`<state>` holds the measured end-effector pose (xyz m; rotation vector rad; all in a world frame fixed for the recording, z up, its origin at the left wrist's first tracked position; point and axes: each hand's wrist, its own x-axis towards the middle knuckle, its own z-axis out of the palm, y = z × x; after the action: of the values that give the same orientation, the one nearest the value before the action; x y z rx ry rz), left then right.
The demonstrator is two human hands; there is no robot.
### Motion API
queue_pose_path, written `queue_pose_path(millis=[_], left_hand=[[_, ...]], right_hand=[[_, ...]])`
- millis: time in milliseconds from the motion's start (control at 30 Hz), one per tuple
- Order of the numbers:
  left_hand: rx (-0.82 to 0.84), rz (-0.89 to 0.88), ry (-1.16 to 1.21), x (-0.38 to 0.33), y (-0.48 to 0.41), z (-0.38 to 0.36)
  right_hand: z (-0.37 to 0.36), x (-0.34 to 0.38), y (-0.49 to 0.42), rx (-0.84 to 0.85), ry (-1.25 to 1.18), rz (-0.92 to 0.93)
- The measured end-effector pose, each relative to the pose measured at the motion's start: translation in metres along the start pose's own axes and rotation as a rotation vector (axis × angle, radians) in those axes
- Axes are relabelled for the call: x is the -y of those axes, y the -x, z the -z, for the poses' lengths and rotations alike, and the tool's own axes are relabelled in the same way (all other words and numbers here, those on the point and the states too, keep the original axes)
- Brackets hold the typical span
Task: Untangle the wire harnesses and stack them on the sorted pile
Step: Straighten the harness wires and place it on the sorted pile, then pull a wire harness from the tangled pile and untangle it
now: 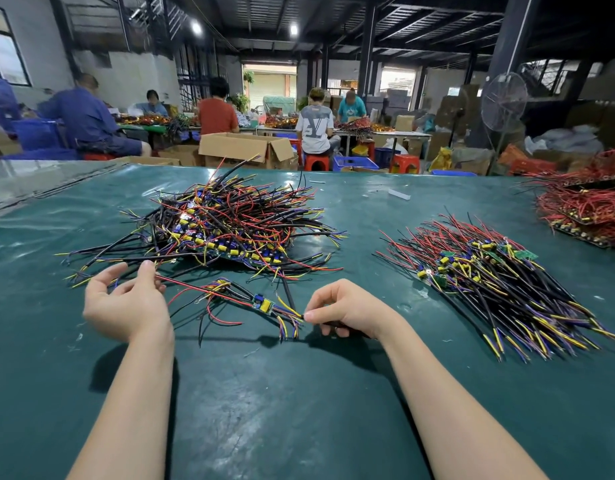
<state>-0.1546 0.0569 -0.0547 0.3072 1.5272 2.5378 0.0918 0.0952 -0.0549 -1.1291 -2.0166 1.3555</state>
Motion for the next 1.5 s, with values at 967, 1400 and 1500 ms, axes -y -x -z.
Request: queue_pose_path(millis=[967,1400,1500], left_hand=[[0.346,-0.015,-0.442,0.012,0.01,-0.015],[0.811,-0.135,-0.966,0.009,0.036,-0.02],[0.865,-0.126,-1.093,0.011,0.037,-0.02]], right_hand=[[0.052,-0.001,0.003,-1.06,0.58,-0.112],[0.123,-0.029,0.054,-1.062,1.032,-0.748],[0.098,-0.023,0.041,-1.067,1.051,-0.57]])
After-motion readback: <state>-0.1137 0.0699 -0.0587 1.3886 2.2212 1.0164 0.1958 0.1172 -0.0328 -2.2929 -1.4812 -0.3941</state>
